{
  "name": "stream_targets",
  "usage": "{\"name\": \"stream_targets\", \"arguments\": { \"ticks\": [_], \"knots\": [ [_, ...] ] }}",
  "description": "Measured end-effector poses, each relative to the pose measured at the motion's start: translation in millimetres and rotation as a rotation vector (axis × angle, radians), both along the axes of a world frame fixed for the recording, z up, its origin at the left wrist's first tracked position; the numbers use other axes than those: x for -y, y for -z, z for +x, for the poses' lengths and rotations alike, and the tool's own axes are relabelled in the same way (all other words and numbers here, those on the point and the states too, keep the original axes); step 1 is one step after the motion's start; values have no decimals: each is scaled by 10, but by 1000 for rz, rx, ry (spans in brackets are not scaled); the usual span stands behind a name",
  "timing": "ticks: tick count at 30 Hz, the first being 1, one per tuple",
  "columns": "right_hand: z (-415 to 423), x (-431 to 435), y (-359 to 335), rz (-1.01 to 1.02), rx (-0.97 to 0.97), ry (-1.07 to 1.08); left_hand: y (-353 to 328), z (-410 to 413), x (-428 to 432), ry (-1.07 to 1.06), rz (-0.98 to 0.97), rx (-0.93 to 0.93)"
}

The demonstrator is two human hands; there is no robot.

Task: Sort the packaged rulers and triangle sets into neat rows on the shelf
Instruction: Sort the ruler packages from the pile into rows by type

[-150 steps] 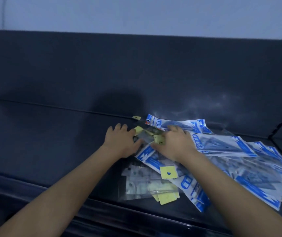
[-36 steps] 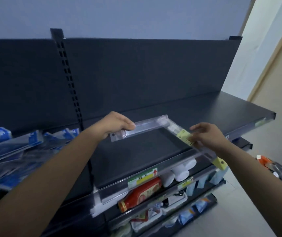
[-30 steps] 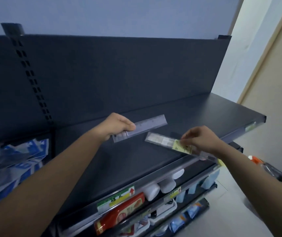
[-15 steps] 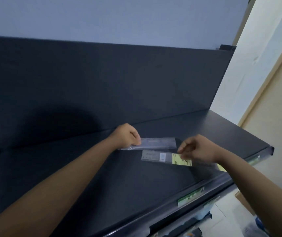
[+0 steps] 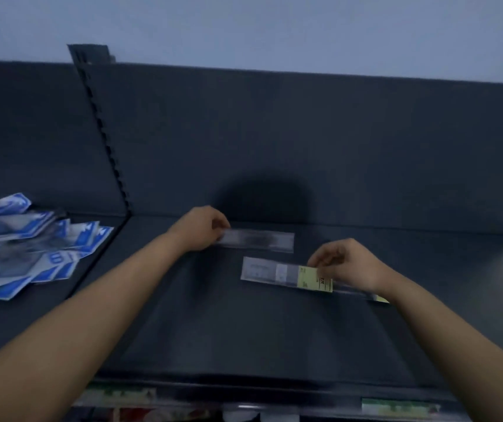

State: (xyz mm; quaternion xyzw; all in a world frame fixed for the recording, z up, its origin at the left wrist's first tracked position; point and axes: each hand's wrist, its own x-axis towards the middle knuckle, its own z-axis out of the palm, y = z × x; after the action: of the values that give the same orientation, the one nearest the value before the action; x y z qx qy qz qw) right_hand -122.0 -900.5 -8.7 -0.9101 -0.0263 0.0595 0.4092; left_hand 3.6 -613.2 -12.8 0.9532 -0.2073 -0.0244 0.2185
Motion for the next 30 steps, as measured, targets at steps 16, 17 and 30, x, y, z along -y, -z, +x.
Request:
{"name": "stream_targets", "arguments": {
  "ticks": [16,17,30],
  "knots": [
    [604,-1083,181,77,0,111,228,702,-1190,178,154,143],
    [623,-1101,175,75,-1,119,241,701,-1212,214,187,170],
    [476,-660,-138,48,29,148,-142,259,-246,428,-190,-20]
  ]
}}
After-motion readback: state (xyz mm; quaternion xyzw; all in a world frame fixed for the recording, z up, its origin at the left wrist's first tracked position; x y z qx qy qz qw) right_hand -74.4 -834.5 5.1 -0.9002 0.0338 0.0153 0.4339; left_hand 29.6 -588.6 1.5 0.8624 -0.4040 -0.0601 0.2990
